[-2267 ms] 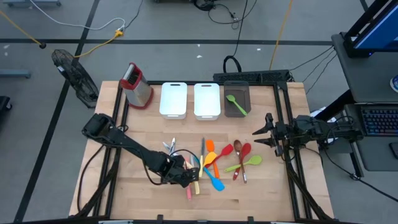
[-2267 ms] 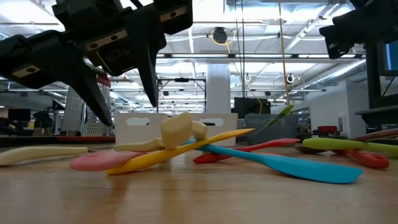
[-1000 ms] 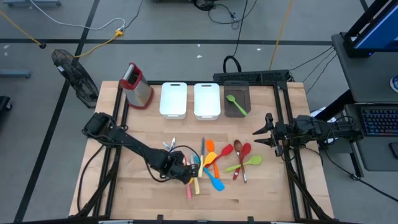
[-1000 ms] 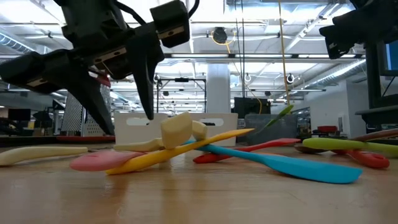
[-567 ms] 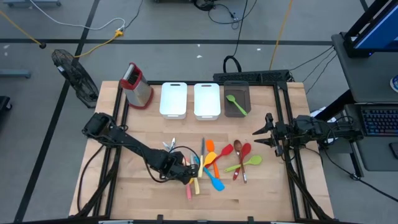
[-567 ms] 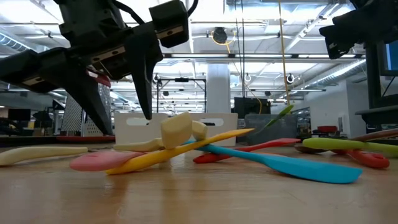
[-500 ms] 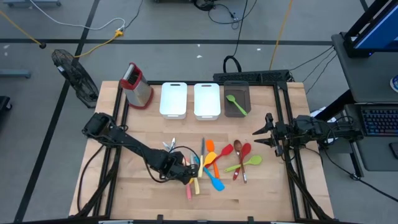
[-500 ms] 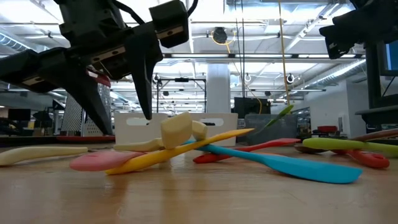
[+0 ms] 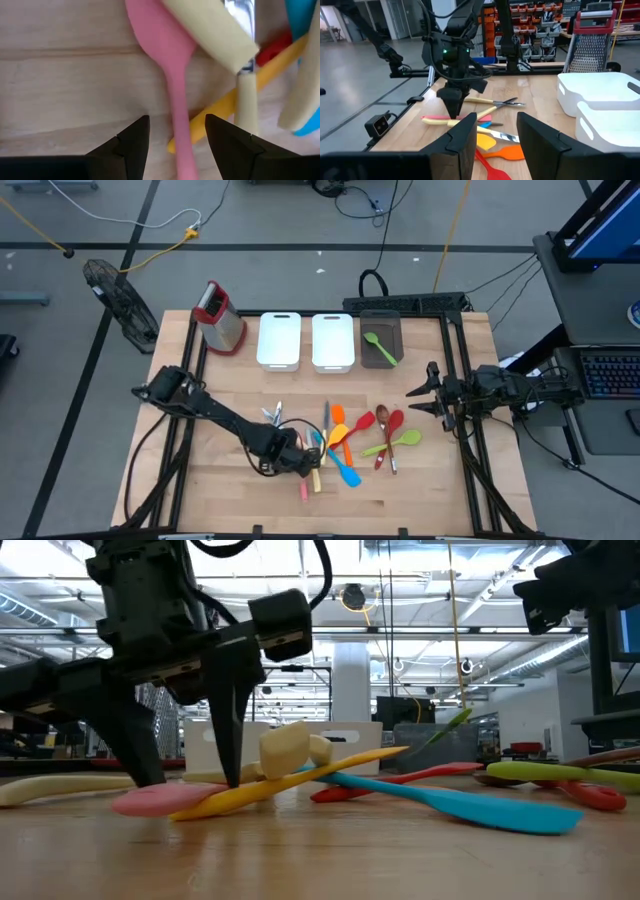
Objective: Pick & Place Kitchen Items
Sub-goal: Put the pink spatula into the black bin
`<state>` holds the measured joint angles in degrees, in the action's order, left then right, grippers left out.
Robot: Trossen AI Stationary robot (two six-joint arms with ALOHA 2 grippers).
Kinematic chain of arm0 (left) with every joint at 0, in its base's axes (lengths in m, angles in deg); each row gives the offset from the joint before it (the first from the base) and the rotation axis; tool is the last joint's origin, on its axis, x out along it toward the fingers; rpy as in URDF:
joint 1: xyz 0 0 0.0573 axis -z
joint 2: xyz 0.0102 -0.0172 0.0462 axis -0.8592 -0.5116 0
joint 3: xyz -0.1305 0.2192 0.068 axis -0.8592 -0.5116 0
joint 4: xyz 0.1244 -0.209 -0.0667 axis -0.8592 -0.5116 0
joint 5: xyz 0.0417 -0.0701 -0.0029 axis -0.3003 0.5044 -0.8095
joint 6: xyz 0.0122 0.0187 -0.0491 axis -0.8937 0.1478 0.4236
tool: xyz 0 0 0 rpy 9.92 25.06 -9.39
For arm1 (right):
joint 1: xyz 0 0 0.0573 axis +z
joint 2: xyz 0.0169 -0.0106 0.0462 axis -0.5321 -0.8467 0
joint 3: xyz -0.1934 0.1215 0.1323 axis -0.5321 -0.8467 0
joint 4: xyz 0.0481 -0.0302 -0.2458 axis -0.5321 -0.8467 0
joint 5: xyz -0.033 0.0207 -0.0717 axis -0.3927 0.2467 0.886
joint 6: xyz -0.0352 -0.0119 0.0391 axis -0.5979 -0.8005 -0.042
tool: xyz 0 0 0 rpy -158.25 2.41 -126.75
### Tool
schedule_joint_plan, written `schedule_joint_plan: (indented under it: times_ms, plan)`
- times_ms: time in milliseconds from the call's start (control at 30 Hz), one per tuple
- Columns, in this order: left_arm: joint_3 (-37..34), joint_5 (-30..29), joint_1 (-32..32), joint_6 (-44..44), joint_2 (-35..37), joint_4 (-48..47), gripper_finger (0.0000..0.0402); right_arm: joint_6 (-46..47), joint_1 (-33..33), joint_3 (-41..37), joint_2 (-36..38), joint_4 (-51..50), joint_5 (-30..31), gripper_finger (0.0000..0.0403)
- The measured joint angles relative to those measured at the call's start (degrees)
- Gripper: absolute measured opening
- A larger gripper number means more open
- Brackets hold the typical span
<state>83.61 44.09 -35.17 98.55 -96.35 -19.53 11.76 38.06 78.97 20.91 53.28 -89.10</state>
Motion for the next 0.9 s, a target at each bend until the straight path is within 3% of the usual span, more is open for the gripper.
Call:
schedule_joint_plan:
  times_ms: [367, 500, 733, 900]
  plan:
    - [0.15, 3.83, -1.28, 0.57, -0.54, -3.54, 0.0193, 1.24, 0.02, 0.00, 0.00, -0.07, -0.01, 0.0132]
    - [0.17, 4.62, -1.26, 0.39, -0.65, -6.18, 0.0148, 1.27, 0.02, 0.00, 0.00, -0.07, -0.01, 0.0132]
    - [0.06, 4.68, -1.19, -1.19, -0.69, -7.41, 0.0019, 1.13, 0.02, 0.00, 0.00, -0.07, -0.01, 0.0132]
    - [0.06, 4.65, -1.19, -1.72, -0.73, -7.79, 0.0019, 1.07, 0.02, 0.00, 0.00, -0.07, -0.01, 0.0132]
